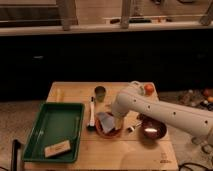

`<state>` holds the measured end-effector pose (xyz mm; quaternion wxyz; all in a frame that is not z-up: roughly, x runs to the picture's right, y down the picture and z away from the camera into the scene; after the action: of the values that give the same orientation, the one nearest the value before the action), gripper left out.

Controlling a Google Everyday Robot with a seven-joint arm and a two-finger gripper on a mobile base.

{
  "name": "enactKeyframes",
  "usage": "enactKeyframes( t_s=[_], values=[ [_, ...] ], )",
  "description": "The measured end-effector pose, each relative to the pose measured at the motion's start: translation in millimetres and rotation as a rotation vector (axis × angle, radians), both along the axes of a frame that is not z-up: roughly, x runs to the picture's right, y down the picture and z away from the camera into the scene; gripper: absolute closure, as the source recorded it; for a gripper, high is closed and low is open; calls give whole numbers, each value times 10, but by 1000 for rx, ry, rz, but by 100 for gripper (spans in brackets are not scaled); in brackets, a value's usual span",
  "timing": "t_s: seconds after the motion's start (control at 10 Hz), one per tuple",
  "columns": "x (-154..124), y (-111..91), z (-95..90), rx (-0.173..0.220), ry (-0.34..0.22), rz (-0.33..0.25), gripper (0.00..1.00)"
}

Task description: Place towel in table surface

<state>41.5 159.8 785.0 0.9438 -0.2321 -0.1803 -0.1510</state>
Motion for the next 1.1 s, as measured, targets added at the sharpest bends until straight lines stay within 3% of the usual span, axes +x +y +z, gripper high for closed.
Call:
enactKeyframes(
  t_s=[0.9,1.1],
  values=[
    [-192,236,215,-18,-54,-15,21],
    [-220,275,259,-24,-65,-13,39]
  ],
)
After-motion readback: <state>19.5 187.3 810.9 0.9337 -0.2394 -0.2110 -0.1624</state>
